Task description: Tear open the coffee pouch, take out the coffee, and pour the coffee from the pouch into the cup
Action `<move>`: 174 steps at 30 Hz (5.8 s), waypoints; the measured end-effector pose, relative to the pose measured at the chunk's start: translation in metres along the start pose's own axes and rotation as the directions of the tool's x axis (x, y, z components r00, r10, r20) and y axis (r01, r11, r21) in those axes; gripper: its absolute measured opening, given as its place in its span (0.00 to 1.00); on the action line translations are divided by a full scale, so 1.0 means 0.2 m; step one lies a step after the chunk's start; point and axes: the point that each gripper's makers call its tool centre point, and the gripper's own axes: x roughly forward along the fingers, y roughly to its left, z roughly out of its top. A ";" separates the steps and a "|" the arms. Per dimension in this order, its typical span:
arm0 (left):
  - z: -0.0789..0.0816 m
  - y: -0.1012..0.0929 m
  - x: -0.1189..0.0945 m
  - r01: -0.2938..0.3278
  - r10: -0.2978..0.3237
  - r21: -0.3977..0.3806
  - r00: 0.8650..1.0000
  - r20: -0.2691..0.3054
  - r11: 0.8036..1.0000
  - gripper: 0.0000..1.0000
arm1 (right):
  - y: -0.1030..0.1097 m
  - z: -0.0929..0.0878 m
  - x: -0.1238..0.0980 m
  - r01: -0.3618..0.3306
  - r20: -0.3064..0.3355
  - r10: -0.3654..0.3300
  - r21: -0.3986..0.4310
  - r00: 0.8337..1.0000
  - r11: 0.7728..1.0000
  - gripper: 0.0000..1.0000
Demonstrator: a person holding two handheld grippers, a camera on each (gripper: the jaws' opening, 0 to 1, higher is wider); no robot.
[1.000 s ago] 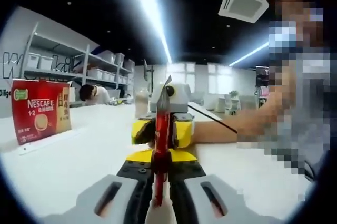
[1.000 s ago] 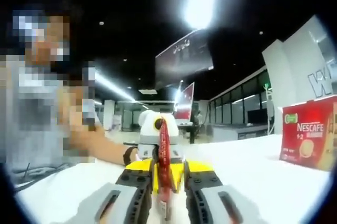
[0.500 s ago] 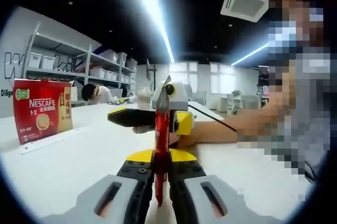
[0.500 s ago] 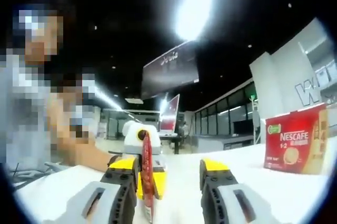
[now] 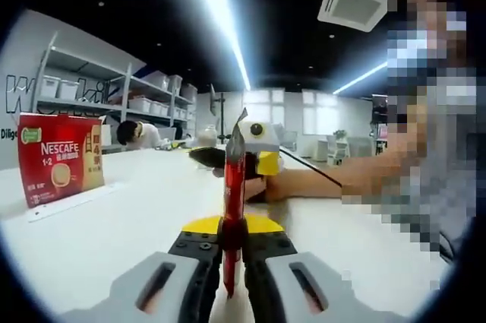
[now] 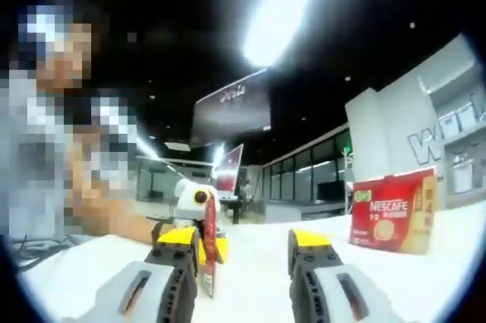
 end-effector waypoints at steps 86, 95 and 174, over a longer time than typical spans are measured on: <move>-0.03 -0.01 -0.02 -0.010 0.010 0.017 1.000 -0.003 1.000 0.12 | -1.37 0.35 -1.74 0.903 0.146 -0.927 -0.321 0.346 0.286 0.68; -0.04 -0.01 -0.01 -0.008 0.008 0.023 1.000 -0.007 1.000 0.12 | -1.35 0.35 -1.73 0.896 0.143 -0.924 -0.335 0.354 0.291 0.61; -0.07 0.08 -0.04 0.006 -0.006 0.001 1.000 -0.016 1.000 0.12 | -0.18 0.08 -0.56 0.127 -0.097 -0.126 -0.004 0.987 0.992 0.59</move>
